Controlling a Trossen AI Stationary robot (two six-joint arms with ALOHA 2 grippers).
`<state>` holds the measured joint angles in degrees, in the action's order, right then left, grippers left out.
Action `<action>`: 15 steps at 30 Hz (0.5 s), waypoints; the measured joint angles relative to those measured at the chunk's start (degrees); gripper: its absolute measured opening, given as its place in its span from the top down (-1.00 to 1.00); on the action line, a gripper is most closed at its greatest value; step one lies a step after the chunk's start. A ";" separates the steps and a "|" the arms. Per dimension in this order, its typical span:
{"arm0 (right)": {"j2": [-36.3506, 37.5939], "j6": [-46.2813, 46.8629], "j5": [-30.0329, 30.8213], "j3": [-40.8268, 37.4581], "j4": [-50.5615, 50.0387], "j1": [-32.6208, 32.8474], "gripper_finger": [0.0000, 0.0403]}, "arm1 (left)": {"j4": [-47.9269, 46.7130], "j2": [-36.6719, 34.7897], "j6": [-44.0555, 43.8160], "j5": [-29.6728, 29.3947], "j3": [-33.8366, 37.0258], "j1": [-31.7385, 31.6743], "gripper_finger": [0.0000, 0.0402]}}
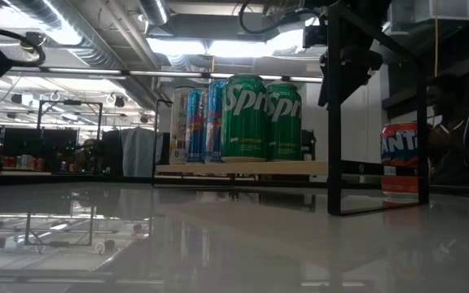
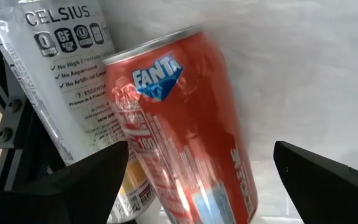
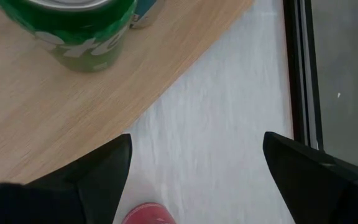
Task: Place canned beverage on shelf
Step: Put the middle red soda can on the shelf
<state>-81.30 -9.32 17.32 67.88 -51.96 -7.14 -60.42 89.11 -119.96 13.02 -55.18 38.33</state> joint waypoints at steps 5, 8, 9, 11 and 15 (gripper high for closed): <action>0.00 0.00 -0.02 0.00 -0.02 0.00 -0.76 | 0.06 2.57 0.33 -0.40 0.00 -0.13 -0.96; 0.00 0.00 -0.02 0.00 -0.02 0.00 -0.76 | 0.35 3.65 0.38 -1.49 0.00 -0.17 -0.96; 0.00 0.00 -0.02 0.00 -0.02 0.00 -0.76 | 0.58 3.88 0.39 -2.09 0.00 -0.17 -0.96; -0.02 0.00 -0.02 0.00 -0.02 0.00 -0.76 | 0.97 4.23 0.22 -3.44 0.00 -0.20 -0.96; -0.02 0.00 -0.03 0.00 -0.02 0.00 -0.76 | 1.79 4.25 0.17 -5.76 0.00 -0.99 -0.93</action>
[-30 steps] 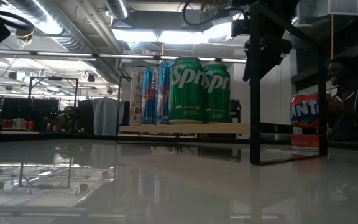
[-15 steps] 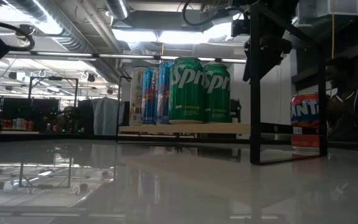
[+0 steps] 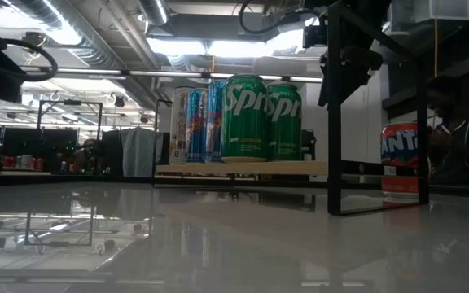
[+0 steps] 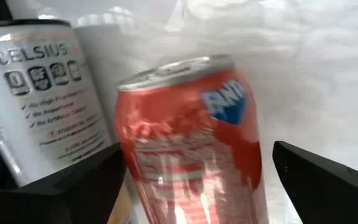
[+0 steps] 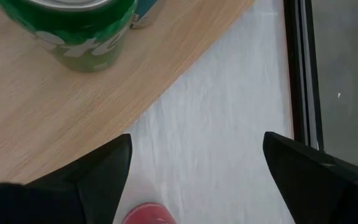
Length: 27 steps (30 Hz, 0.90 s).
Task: Place canned beverage on shelf
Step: Put the middle red soda can on the shelf
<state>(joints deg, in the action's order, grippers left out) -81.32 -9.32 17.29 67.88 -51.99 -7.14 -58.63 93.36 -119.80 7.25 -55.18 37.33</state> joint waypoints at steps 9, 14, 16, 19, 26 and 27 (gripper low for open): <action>0.00 0.00 -0.02 0.00 0.00 0.00 -0.76 | 3.08 -0.02 5.08 -6.65 0.00 -2.84 -0.55; 0.00 0.00 -0.08 0.00 0.00 0.00 -0.76 | 6.14 -0.15 9.89 -12.44 0.00 -4.80 -0.33; 0.00 0.00 -0.45 0.00 -0.01 0.00 -0.76 | 8.06 -0.15 12.29 -15.47 0.00 -5.53 -0.33; 0.00 0.00 -0.45 0.00 -0.02 0.00 -0.76 | 11.47 -0.13 16.13 -21.31 0.00 -6.45 -0.33; 0.02 -0.02 -0.43 0.00 -0.08 0.00 -0.76 | 22.00 0.00 29.23 -40.89 0.04 -8.15 -0.33; 0.04 -0.02 -0.44 0.00 -0.11 0.00 -0.76 | 23.55 0.04 31.89 -43.45 0.07 -8.38 -0.33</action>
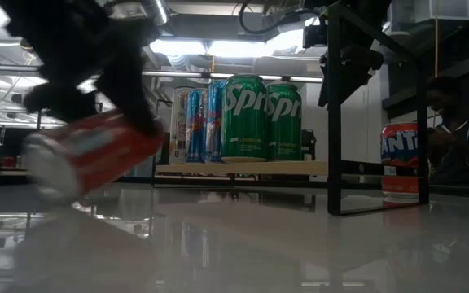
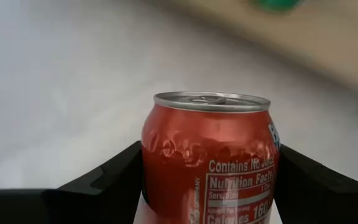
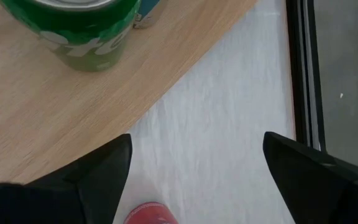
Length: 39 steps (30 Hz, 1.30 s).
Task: Place canned beverage on shelf
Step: Put the middle red soda can on the shelf
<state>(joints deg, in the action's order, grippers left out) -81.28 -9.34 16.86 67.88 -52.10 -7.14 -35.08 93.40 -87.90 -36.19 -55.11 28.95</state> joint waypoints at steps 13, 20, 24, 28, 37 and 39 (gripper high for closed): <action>0.40 -0.18 -10.43 7.55 -3.40 0.00 -0.76 | 26.39 0.03 37.74 -10.79 0.04 -3.96 -0.33; 0.44 -0.20 -22.72 9.33 -0.61 0.04 -0.76 | 41.31 0.02 53.67 -9.66 0.04 -5.85 -0.34; 0.44 -0.21 -24.08 9.38 0.19 0.04 -0.76 | 48.19 0.01 58.53 -9.70 0.04 -7.15 -0.34; 0.44 -0.22 -24.06 9.38 0.96 0.04 -0.76 | 54.70 1.23 61.88 -9.69 0.04 -7.99 -0.34; 0.44 -4.70 -28.37 9.38 1.10 0.00 -0.76 | 74.92 9.86 70.81 -7.79 0.00 -8.84 -0.34; 0.44 -5.53 -30.05 9.38 1.15 0.00 -0.76 | 78.40 11.93 72.12 -6.51 0.00 -9.27 -0.34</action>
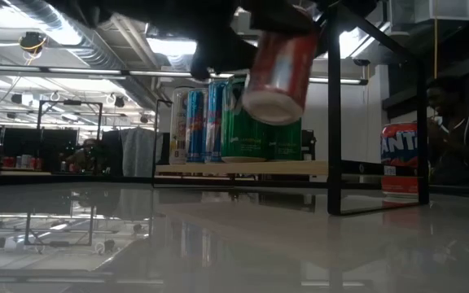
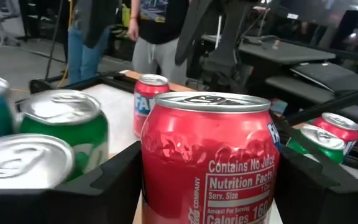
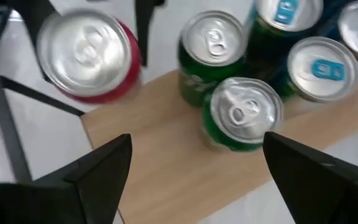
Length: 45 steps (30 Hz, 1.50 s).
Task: Place canned beverage on shelf
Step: Put the middle red soda can on the shelf
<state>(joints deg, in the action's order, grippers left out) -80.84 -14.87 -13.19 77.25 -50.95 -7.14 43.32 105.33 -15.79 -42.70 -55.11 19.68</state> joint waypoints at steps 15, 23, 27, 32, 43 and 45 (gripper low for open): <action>0.00 -0.51 -5.46 0.00 0.34 0.07 -0.76 | 9.61 8.65 0.16 5.10 -0.04 -3.26 -0.34; 0.00 -0.46 -5.40 0.00 1.15 0.07 -0.76 | 10.31 9.23 4.37 4.95 -0.04 -3.56 -0.38; 0.00 -0.46 -5.38 0.00 1.19 0.05 -0.76 | 10.09 9.23 6.02 7.03 -0.04 -3.56 -0.46; 0.00 -0.44 -5.36 0.00 1.17 0.05 -0.76 | 10.00 9.23 5.94 7.37 -0.07 -3.63 -0.56; 0.00 -0.44 -5.35 0.00 1.15 0.04 -0.76 | 9.87 9.23 5.81 7.43 -0.09 -3.83 -0.60; 0.00 -0.44 -5.33 0.00 1.15 0.07 -0.76 | 9.87 9.23 5.77 7.43 -0.09 -3.83 -0.60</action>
<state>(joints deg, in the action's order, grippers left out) -80.84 -15.31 -18.52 77.25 -49.80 -7.07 53.19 114.56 -10.02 -35.27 -55.20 15.86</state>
